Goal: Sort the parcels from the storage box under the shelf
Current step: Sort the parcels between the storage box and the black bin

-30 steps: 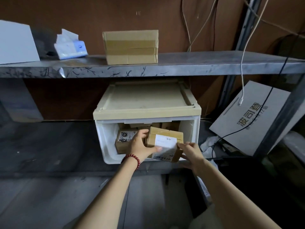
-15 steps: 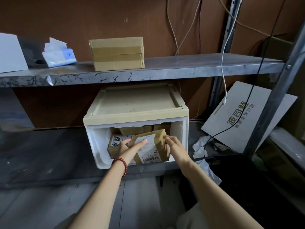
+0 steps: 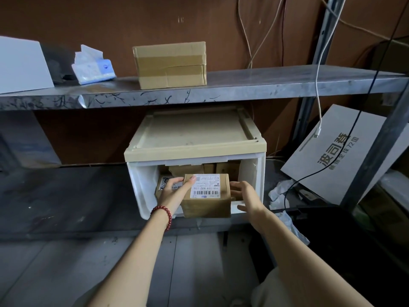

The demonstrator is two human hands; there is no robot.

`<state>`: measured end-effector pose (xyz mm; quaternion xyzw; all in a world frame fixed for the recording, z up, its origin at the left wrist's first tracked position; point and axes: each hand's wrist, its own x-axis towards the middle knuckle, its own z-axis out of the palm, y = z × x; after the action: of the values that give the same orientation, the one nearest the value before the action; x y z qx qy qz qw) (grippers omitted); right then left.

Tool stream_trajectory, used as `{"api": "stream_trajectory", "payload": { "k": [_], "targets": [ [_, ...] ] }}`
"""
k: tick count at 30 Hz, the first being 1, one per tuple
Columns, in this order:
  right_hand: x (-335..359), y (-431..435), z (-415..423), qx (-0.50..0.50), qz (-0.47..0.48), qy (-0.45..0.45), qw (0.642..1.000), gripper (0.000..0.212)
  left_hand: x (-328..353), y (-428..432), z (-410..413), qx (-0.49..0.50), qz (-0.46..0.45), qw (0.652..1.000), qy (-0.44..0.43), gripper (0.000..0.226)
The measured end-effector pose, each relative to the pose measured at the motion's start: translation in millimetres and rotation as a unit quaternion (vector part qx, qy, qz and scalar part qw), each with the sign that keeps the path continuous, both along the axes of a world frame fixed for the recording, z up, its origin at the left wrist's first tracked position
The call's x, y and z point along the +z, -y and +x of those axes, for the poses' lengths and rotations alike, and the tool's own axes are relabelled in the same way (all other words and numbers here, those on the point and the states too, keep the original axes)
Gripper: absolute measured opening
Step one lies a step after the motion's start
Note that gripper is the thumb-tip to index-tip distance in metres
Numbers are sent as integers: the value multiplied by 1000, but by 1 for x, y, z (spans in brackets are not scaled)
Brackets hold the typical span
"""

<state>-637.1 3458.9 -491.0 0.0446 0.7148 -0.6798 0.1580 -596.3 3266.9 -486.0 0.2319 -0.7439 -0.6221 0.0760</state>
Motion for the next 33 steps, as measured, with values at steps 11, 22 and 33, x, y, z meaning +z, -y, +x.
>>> {"api": "stream_trajectory", "payload": {
  "k": [11, 22, 33],
  "targets": [
    [2, 10, 4, -37, -47, 49, 997, 35, 9, 3, 4, -30, 43, 999, 0, 72],
    [-4, 9, 2, -34, 61, 26, 997, 44, 4, -2, 4, -44, -24, 999, 2, 52],
    [3, -25, 18, -97, 71, 4, 993, 50, -6, -40, 2, -116, -58, 991, 13, 85]
  ]
}}
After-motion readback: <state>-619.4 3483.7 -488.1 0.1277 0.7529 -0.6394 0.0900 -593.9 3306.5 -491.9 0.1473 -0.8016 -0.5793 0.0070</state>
